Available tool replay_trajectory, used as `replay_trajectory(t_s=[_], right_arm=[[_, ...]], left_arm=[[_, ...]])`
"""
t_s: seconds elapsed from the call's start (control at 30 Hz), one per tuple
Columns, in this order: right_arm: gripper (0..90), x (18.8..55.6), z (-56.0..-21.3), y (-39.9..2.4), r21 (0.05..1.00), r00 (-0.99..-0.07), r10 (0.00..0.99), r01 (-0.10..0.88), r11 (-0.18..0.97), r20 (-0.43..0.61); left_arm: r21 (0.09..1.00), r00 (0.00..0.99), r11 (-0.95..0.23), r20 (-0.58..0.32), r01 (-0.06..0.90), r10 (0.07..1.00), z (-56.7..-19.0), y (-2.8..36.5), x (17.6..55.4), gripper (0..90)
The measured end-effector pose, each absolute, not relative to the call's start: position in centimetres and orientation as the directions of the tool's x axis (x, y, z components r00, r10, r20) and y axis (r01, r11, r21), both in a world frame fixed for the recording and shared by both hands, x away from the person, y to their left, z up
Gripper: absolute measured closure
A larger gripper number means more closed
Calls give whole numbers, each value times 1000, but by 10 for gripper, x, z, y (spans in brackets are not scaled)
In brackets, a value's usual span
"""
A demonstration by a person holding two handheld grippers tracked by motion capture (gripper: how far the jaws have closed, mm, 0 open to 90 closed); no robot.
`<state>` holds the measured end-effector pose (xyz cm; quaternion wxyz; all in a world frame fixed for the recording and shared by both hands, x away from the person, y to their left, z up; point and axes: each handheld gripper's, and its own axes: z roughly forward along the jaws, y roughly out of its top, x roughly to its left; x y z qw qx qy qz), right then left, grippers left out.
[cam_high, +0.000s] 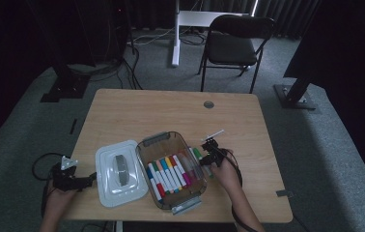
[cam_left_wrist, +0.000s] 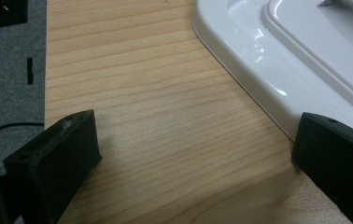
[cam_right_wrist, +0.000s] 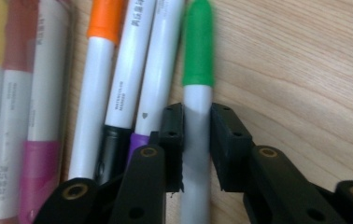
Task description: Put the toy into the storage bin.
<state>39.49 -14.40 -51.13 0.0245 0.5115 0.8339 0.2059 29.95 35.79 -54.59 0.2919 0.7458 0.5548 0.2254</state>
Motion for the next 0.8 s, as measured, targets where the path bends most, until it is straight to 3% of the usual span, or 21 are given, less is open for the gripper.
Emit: replay_trajectory(t_s=[0.33,0.8], right_arm=[[763,394,-498,-156,373,-412,890,871,320,198],[764,377,-441,-161,479,-413,890,832,281,195]], left_arm=[[686,283,-214,12,696,959,-546,358,299,12],[686,283,-214,13,696,959,-546,358,299,12]])
